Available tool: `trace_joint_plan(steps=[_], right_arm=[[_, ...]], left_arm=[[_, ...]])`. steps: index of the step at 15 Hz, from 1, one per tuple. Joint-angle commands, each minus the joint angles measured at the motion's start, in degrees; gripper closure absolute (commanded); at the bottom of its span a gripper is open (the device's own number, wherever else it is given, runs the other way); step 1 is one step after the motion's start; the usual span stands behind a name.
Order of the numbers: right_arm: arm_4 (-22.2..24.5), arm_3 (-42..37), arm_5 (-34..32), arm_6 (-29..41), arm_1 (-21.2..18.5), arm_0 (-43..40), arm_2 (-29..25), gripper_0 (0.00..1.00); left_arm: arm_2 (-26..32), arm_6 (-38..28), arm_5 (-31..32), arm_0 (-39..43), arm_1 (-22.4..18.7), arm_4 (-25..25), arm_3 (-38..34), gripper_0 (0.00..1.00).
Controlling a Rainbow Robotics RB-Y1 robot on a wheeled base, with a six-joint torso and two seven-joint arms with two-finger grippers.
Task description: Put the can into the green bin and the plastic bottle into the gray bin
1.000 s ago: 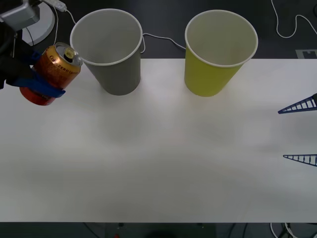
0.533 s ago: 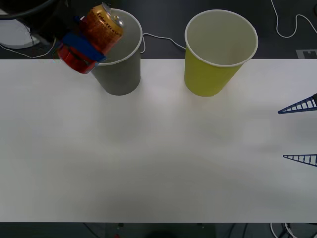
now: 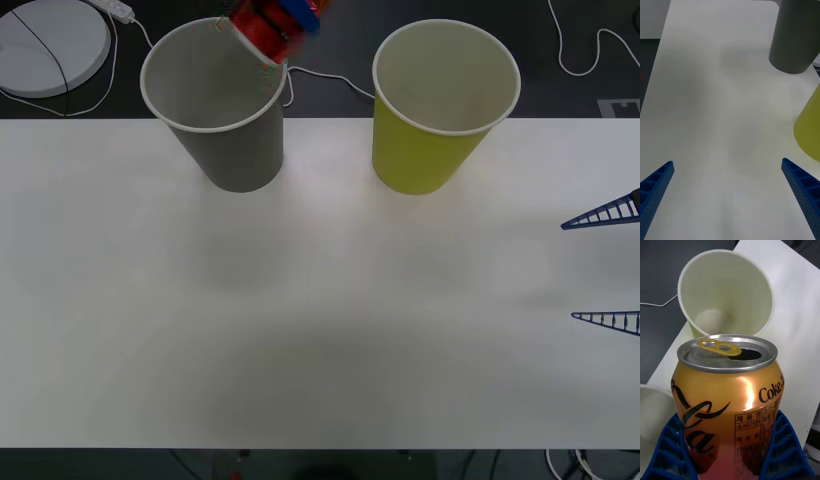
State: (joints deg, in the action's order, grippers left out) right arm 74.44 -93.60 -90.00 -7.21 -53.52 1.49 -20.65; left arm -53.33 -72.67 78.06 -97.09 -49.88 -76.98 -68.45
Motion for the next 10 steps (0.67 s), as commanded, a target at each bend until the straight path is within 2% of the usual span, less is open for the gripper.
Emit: trace_joint_plan(steps=[1, 7, 10], right_arm=[[0.0, 0.0, 0.0, 0.0, 0.0, 0.0, 0.0, 0.0], [0.0, 0.0, 0.0, 0.0, 0.0, 0.0, 0.0, 0.0], [0.0, 0.0, 0.0, 0.0, 0.0, 0.0, 0.0, 0.0]], left_arm=[[-0.9, 0.2, -0.5, -4.2, 6.9, -3.0, 10.0, 1.0], [-6.8, -0.4, -8.1, -11.6, 20.3, -4.2, 25.6, 1.0], [-7.6, -0.5, -12.7, -13.1, 26.2, -4.6, 32.4, 1.0]])
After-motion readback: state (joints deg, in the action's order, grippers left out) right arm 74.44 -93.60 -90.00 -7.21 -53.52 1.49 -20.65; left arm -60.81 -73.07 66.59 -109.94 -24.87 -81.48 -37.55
